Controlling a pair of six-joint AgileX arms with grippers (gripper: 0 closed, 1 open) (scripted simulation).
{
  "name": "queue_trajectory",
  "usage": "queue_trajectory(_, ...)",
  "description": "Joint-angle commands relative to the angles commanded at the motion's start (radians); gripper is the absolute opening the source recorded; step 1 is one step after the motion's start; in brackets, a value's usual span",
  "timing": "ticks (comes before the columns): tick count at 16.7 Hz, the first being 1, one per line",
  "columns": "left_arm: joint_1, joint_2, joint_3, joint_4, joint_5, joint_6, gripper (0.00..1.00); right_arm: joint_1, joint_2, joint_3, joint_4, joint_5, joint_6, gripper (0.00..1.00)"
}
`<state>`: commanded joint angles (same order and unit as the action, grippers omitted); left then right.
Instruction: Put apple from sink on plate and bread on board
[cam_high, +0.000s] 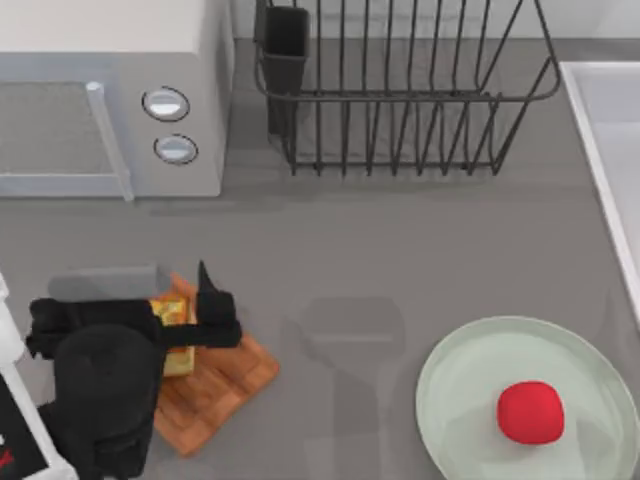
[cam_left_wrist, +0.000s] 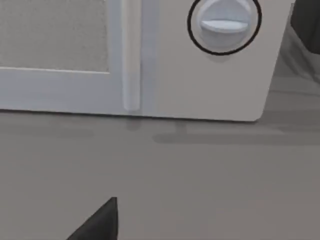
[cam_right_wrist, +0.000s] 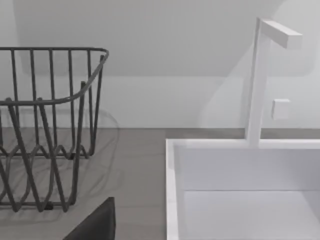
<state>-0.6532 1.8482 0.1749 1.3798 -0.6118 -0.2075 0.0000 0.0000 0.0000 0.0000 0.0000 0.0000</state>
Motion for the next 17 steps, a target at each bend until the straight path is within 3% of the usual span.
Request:
queue_trajectory(5, 0.132, -0.373, -0.038, -0.292, 0.143, 0.023, 1.0, 0.0, 0.0, 0.0, 0.0, 0.0, 0.0, 1.0)
queue_trajectory(17, 0.512, -1.509, -0.172, -1.154, 0.535, 0.089, 1.0, 0.0, 0.0, 0.0, 0.0, 0.0, 0.0, 1.0)
